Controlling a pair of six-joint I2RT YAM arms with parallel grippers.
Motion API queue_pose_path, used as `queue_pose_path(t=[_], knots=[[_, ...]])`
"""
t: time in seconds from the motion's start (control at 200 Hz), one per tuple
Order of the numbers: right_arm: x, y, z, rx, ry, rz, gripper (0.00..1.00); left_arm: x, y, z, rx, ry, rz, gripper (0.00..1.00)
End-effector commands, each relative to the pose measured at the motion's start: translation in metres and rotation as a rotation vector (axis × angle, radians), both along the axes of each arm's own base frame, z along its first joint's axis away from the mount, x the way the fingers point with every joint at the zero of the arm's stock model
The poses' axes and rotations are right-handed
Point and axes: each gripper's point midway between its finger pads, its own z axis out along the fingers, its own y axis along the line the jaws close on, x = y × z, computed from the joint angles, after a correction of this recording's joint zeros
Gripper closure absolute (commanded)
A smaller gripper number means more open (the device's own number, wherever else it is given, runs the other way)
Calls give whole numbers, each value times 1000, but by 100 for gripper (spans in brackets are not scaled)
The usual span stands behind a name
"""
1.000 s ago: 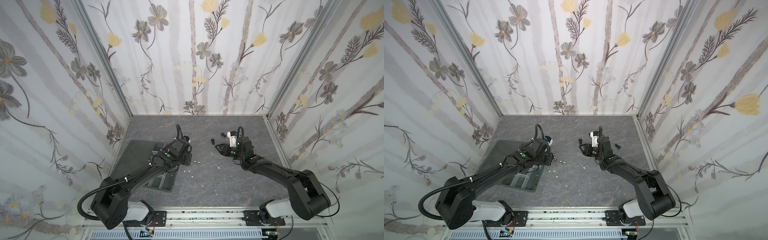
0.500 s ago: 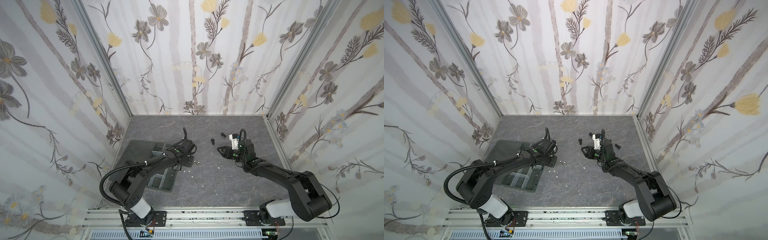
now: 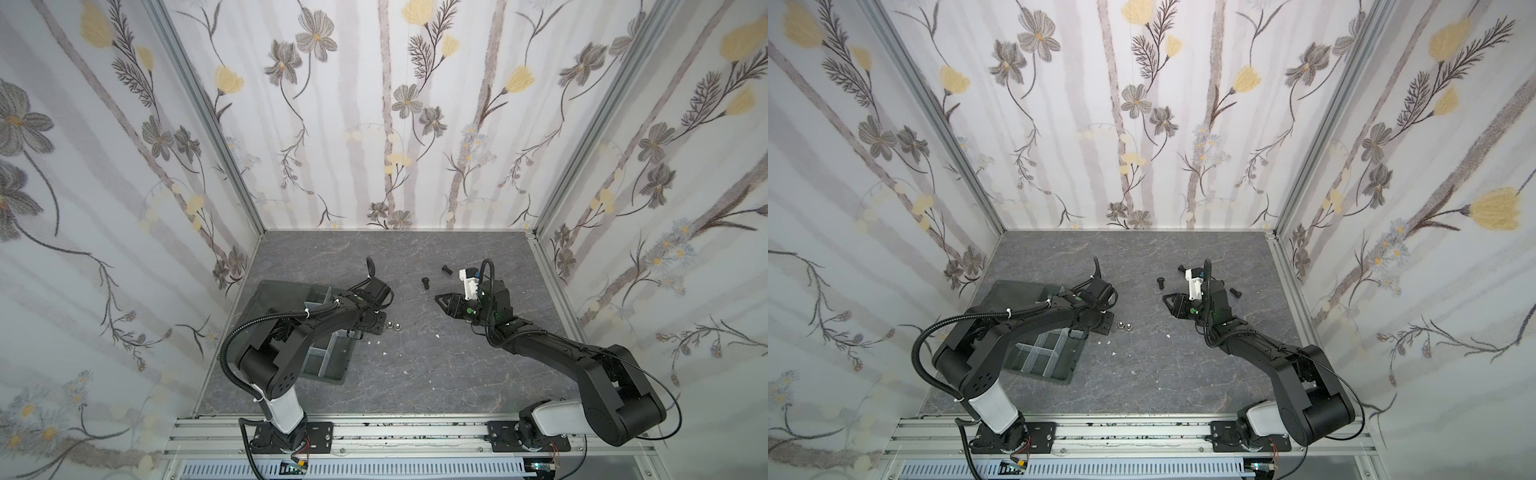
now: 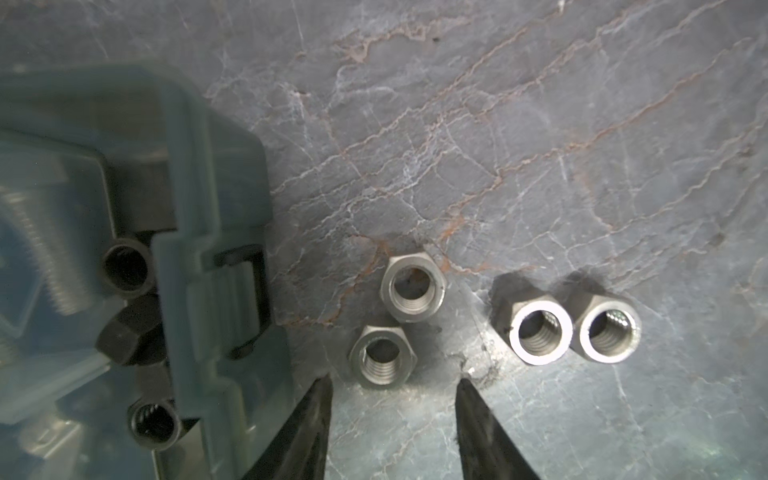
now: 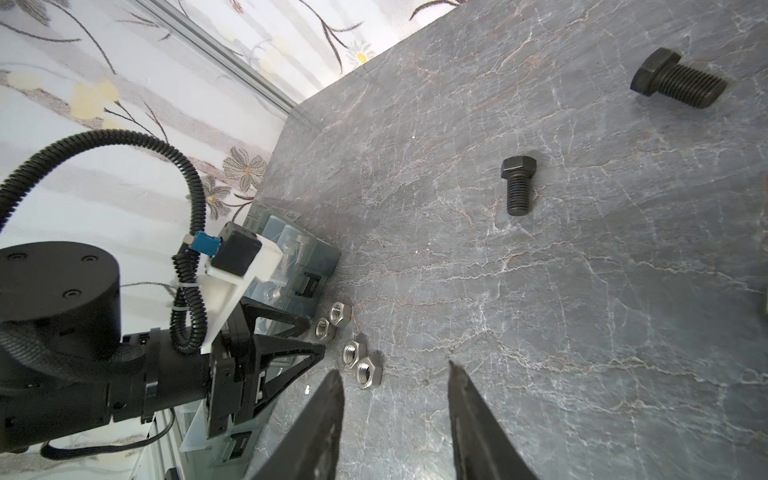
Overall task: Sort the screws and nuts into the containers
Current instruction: 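Lower the left gripper onto a silver hex nut and close on it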
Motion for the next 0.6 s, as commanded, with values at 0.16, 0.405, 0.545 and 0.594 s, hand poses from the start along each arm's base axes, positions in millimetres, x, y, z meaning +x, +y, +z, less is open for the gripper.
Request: queue_pose_path(t=[0.16, 0.405, 0.545, 0.594], knots=[[4, 0, 12, 10, -52, -5, 57, 8, -2, -3, 12, -3, 7, 57], [3, 0, 15, 13, -58, -6, 57, 11, -3, -9, 23, 2, 5, 60], [3, 0, 16, 14, -61, -4, 57, 14, -6, -11, 19, 2, 8, 64], [3, 0, 16, 15, -63, -4, 57, 14, -6, -13, 17, 5, 9, 66]])
